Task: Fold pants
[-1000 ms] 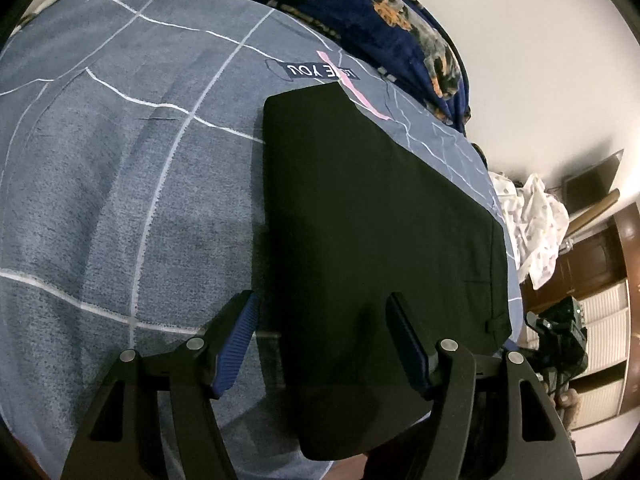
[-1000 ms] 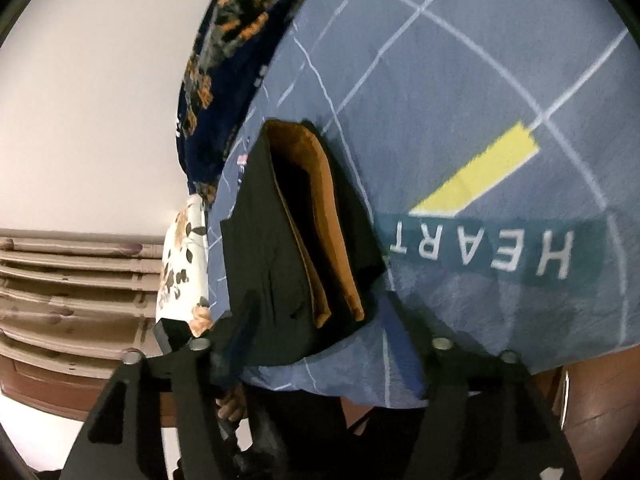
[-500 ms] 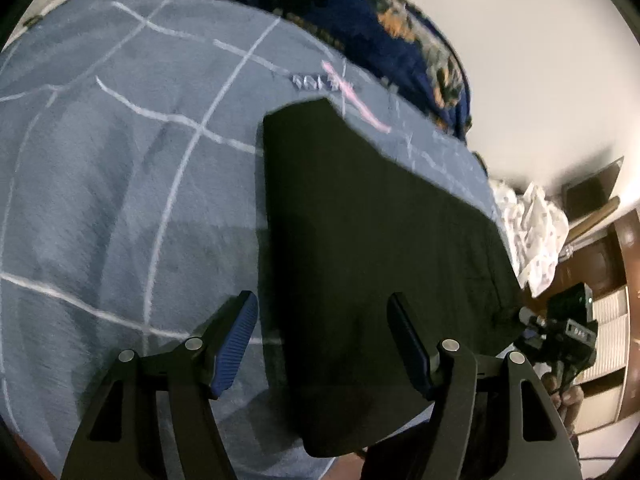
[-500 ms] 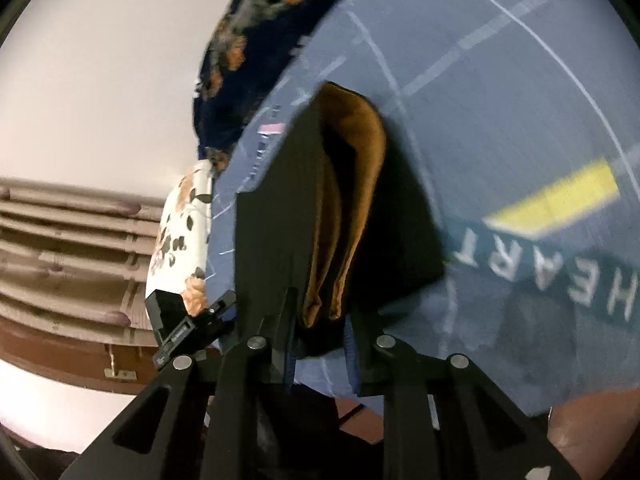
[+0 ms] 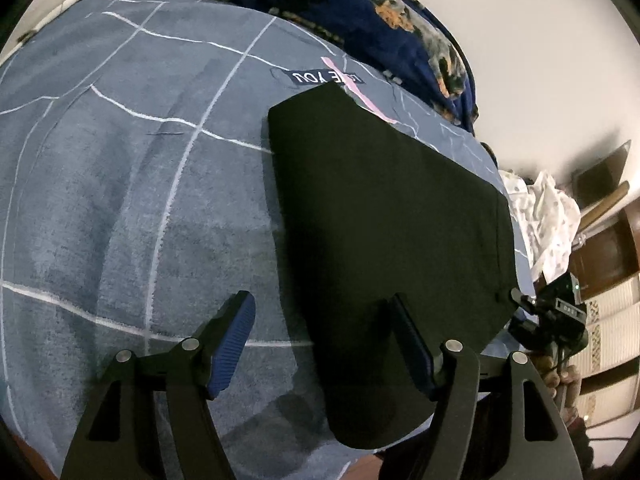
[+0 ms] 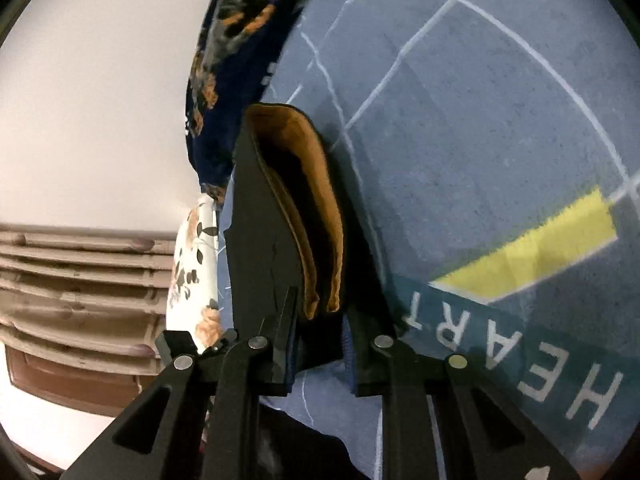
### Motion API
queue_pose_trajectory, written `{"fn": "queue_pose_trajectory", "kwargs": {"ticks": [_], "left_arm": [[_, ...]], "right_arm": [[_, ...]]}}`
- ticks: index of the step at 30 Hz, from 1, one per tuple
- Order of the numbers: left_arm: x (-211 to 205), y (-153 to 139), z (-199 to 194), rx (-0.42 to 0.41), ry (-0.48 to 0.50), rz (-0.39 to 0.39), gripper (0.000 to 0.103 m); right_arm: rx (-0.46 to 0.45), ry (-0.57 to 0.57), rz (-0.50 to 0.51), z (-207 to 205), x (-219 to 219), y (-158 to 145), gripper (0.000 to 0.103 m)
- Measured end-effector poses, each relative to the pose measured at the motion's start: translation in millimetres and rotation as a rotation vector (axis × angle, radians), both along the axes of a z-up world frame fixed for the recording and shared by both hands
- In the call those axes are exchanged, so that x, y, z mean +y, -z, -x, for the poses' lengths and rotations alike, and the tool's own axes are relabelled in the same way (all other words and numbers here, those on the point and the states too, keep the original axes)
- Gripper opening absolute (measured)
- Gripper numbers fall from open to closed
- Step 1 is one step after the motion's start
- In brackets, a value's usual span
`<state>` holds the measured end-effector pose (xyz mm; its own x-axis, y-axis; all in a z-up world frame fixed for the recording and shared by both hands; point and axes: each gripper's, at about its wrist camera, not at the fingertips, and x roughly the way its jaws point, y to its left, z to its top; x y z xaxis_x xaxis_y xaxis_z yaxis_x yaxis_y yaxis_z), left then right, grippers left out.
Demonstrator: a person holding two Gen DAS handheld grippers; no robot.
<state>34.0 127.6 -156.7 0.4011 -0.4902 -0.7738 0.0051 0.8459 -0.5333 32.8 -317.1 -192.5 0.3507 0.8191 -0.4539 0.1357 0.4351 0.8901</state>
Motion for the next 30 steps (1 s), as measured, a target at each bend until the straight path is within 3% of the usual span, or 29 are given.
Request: {"fn": "queue_pose_trajectory", "kwargs": {"ticks": [4, 8, 10, 16, 19, 23, 25, 26, 30], "left_arm": [[5, -1, -2, -0.004, -0.012, 0.003, 0.07], [12, 2, -1, 0.0, -0.027, 0.021, 0.07], [13, 2, -1, -0.001, -0.026, 0.022, 0.07], [11, 1, -1, -0.006, -0.01, -0.001, 0.07], [12, 2, -1, -0.004, -0.014, -0.001, 0.07], [13, 2, 0, 0.0, -0.016, -0.002, 0.07], [14, 1, 0, 0.002, -0.014, -0.006, 0.07], [14, 0, -1, 0.002, -0.013, -0.006, 0.07], [16, 2, -3, 0.008, -0.002, 0.001, 0.071]], "right_arm": [[0.023, 0.008, -0.084, 1, 1, 2, 0.018], [0.048, -0.004, -0.067, 6, 6, 11, 0.018], [0.071, 0.013, -0.107, 7, 2, 22, 0.016], [0.048, -0.005, -0.076, 7, 4, 15, 0.019], [0.004, -0.039, 0.011, 4, 8, 2, 0.023], [-0.094, -0.094, 0.193, 2, 15, -27, 0.04], [-0.125, -0.104, 0.284, -1, 15, -36, 0.053], [-0.131, -0.099, 0.306, -3, 13, -38, 0.057], [-0.111, -0.106, 0.268, -17, 7, -28, 0.059]]}}
